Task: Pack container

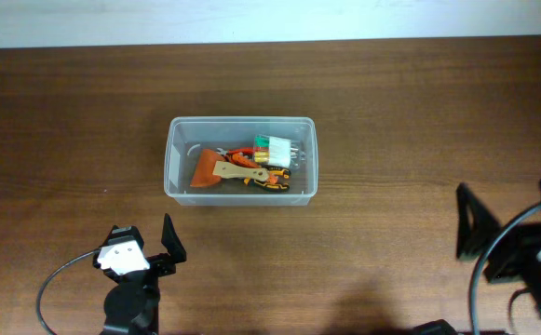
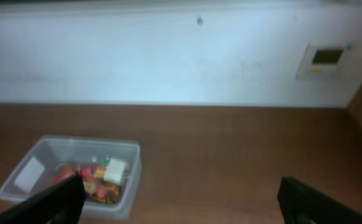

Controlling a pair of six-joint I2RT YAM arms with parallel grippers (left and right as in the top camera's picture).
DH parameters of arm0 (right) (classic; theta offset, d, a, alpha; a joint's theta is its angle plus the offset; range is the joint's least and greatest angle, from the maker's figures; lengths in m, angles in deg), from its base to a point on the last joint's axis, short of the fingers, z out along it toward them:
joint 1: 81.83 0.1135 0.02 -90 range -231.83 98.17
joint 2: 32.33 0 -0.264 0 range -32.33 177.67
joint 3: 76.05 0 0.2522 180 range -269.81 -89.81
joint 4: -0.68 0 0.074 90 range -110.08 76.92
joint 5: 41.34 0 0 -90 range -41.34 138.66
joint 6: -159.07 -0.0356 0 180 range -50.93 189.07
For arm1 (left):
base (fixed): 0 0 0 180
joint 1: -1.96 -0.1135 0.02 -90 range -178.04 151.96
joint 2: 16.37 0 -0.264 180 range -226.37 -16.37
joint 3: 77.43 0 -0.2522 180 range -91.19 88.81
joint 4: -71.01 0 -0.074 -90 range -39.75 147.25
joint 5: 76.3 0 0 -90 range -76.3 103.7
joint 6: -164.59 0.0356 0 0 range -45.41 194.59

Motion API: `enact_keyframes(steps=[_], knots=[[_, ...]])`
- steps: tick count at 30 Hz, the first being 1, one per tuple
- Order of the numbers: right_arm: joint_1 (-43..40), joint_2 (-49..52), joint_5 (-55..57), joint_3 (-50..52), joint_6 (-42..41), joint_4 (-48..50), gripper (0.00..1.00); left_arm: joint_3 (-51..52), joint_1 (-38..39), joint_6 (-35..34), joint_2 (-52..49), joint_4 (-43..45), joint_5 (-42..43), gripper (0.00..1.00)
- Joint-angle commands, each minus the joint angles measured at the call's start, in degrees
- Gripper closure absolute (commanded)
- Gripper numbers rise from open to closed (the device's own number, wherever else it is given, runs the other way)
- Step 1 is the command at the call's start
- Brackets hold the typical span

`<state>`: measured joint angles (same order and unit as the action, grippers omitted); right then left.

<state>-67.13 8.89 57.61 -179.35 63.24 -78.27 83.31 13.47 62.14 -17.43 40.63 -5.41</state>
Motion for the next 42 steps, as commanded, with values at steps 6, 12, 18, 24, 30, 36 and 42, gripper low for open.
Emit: enact_keyframes(steps=[6, 12, 18, 24, 30, 36, 42], knots=[[-6.58, -25.49, -2.84, 37.22, -0.48, 17.51, 0.01, 0.15, 0.24, 0.5, 0.28, -0.09, -0.2, 0.01], [-10.25, -36.02, -6.67, 53.64, -0.48, 27.19, 0.02, 0.17, 0.24, 0.5, 0.28, -0.09, -0.2, 0.01], [-11.45, -39.54, -6.99, 64.65, -0.46, 36.57, 0.01, 0.17, 0.24, 0.5, 0.28, -0.09, -0.2, 0.01], [-11.45, -39.54, -7.04, 70.44, -0.46, 40.65, 0.01, 0.17, 0.24, 0.5, 0.28, -0.09, -0.2, 0.01], [-11.45, -41.03, -7.02, 74.69, -0.44, 41.59, 0.01, 0.15, 0.24, 0.5, 0.28, -0.09, -0.2, 0.01], [-11.45, -41.03, -7.04, 76.52, -0.2, 41.83, 0.01, 0.15, 0.24, 0.5, 0.28, -0.09, -0.2, 0.01], [-11.45, -41.03, -7.43, 79.49, -0.04, 43.65, 0.01, 0.15, 0.24, 0.5, 0.28, -0.09, -0.2, 0.01]])
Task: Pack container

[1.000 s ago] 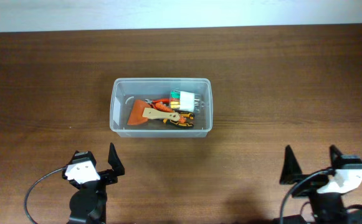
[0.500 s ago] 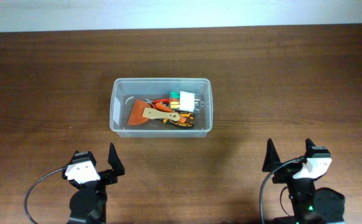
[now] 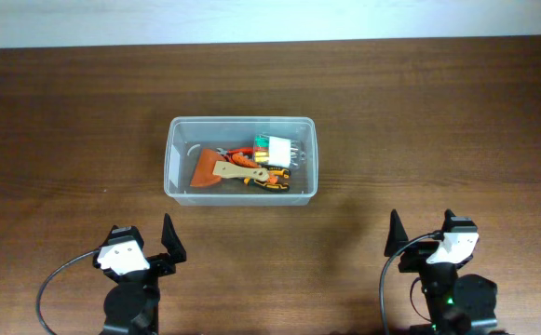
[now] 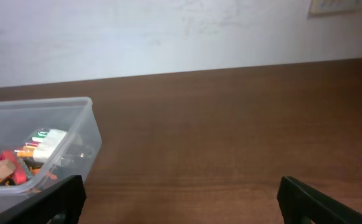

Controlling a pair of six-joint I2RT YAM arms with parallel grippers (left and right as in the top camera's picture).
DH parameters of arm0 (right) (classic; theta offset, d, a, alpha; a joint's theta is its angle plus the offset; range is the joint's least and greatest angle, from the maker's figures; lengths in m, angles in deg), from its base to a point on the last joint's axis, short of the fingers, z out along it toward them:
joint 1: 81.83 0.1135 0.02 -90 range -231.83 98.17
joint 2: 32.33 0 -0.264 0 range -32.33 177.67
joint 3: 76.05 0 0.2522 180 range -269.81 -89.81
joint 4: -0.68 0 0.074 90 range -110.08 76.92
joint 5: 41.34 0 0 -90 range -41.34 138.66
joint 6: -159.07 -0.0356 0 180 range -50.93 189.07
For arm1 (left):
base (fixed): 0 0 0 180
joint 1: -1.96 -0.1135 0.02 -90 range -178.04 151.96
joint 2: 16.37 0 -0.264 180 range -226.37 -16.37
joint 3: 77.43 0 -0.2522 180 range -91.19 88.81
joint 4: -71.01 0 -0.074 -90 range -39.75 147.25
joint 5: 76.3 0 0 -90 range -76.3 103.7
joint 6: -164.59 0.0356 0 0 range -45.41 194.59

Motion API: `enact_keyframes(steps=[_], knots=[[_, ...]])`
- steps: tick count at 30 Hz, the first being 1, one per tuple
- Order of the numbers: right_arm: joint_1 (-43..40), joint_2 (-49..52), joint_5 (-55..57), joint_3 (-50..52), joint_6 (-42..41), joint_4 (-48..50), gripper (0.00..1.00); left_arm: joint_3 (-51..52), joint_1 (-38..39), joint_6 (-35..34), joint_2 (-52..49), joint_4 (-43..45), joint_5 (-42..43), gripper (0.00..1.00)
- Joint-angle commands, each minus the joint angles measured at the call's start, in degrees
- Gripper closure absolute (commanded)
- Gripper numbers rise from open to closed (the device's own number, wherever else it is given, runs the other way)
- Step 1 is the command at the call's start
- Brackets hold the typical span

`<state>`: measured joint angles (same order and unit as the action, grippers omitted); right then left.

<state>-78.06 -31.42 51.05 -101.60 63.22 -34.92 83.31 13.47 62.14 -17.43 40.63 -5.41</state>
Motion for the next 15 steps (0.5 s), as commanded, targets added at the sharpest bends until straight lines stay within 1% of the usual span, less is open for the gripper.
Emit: enact_keyframes(steps=[1, 11, 15], knots=[[-0.52, -0.72, -1.36, 2.05, 0.0, 0.33, 0.01, 0.17, 0.24, 0.5, 0.28, -0.09, -0.2, 0.01], [-0.52, -0.72, -3.13, 5.9, 0.04, 2.62, 0.01, 0.17, 0.24, 0.5, 0.28, -0.09, -0.2, 0.01], [-0.52, -0.72, -3.96, 5.92, 3.1, 2.67, 0.01, 0.15, 0.24, 0.5, 0.28, -0.09, -0.2, 0.01]])
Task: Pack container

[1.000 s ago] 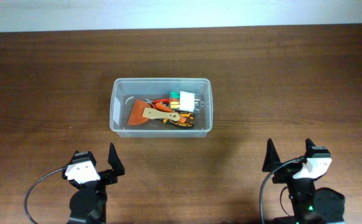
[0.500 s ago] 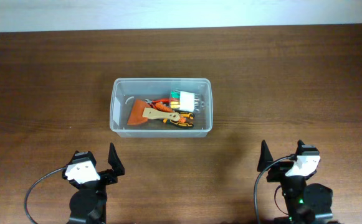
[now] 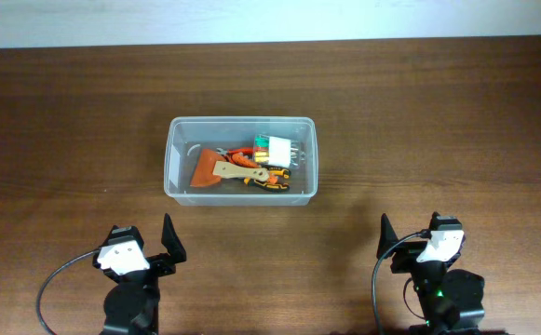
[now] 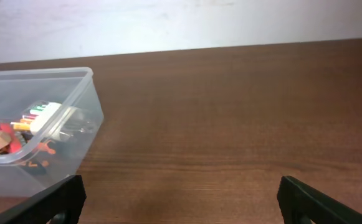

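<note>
A clear plastic container (image 3: 171, 160) stands mid-table. Inside lie an orange-brown scraper (image 3: 216, 170), red-orange pliers (image 3: 250, 155) and a white block with coloured pins (image 3: 276, 147). The right wrist view shows the container (image 4: 75, 118) at the left, with the white block (image 4: 47, 116) behind its wall. My right gripper (image 3: 417, 238) rests low at the front right, fingers spread wide. It is open with only bare wood between them (image 4: 181, 186). My left gripper (image 3: 142, 244) sits at the front left, open and empty. Both grippers are well short of the container.
The dark wooden table (image 3: 419, 112) runs to a white wall (image 4: 181, 18) at the back. Cables loop from both arm bases at the front edge.
My right gripper has shifted slightly left along the front of the table, and its camera now looks a little lower. The left arm and the container's contents have not changed.
My right arm was first at the table's far right edge, open, its camera seeing the wall. Then it sat at the front right facing the table. Now it is a little further left. Left arm and container stayed still.
</note>
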Controlling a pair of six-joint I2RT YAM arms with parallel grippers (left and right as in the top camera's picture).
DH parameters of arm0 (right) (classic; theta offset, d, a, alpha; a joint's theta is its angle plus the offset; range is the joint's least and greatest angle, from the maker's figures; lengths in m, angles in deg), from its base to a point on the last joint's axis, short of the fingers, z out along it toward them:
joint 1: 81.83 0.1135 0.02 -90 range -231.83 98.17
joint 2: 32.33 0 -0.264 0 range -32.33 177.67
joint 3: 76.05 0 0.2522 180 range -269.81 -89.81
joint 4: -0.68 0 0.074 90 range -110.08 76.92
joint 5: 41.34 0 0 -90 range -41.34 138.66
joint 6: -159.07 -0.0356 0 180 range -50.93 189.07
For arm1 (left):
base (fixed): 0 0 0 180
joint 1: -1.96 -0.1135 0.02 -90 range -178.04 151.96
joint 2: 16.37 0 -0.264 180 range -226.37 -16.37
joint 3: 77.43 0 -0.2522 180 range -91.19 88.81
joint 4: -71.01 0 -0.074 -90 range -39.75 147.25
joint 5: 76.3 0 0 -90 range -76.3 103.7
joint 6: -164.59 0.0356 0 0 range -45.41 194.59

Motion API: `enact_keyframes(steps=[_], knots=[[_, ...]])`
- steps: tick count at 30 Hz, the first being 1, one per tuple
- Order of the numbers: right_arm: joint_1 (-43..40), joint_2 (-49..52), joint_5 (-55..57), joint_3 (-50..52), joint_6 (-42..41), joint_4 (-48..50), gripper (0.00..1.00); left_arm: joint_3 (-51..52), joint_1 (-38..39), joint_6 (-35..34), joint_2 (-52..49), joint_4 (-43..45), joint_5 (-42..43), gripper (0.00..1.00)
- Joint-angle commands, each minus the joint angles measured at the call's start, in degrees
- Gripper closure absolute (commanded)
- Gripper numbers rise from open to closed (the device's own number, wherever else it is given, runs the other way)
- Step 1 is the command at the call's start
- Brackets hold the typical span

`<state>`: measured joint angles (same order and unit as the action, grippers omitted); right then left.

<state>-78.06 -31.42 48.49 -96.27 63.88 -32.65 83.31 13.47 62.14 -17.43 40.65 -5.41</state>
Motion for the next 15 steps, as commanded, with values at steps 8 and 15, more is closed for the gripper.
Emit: enact_keyframes(steps=[8, 15], knots=[[-0.52, -0.72, -1.81, 0.66, 7.8, 0.57, 0.01, 0.15, 0.24, 0.5, 0.28, -0.11, -0.2, 0.01], [-0.52, -0.72, -1.79, 0.66, 7.76, 0.55, 0.02, 0.17, 0.24, 0.5, 0.28, -0.11, -0.2, 0.01]])
